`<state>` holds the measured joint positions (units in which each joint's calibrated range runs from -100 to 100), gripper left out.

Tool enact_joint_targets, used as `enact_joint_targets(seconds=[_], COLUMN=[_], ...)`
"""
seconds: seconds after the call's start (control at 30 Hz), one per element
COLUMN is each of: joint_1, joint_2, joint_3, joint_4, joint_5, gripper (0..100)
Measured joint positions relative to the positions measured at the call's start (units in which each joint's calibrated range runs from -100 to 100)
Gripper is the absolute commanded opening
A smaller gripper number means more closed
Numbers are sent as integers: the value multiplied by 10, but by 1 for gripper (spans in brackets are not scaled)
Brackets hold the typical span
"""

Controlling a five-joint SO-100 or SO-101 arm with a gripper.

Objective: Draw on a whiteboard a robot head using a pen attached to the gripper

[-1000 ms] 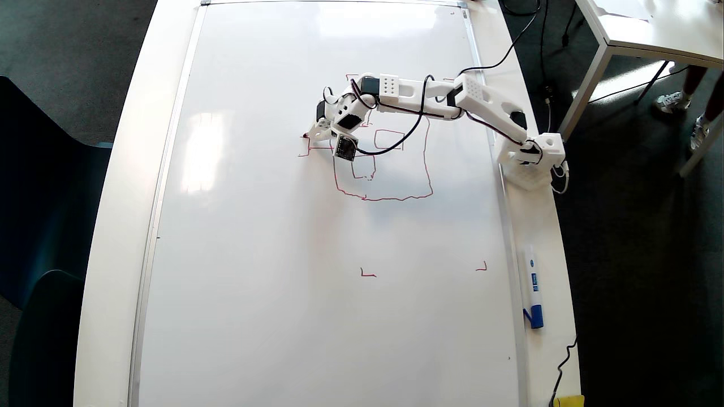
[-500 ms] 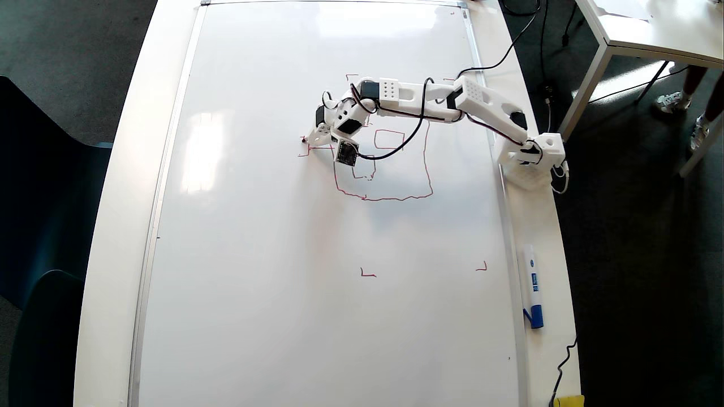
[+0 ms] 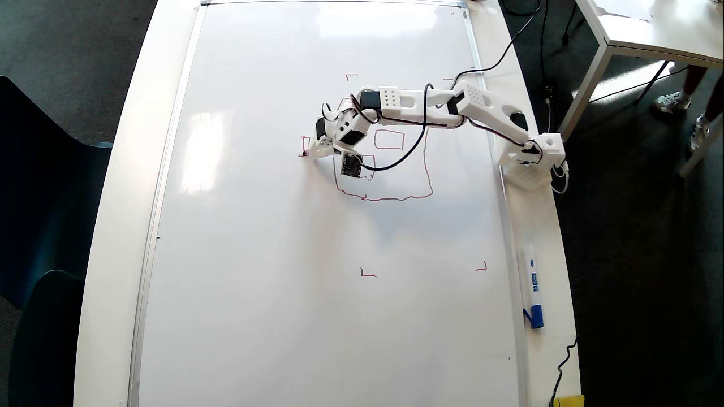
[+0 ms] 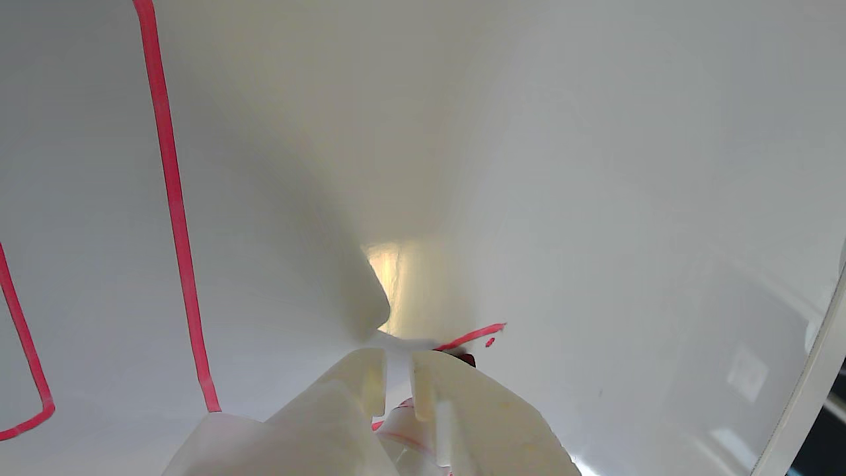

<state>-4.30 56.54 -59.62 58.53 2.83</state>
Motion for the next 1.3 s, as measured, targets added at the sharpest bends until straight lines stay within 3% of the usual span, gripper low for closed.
enact_joint_targets(seconds=[0.4,0.8,1.0,1.13,1.3], joint_1=[0,39,54,49,52], joint_2=[-15,-302,-566,-799,-1083], joint_3=[-47,8,206,453,792], joint_4=[10,10,8,-17,-133], joint_5=[0,1,1,1,1], gripper=[1,1,1,1,1])
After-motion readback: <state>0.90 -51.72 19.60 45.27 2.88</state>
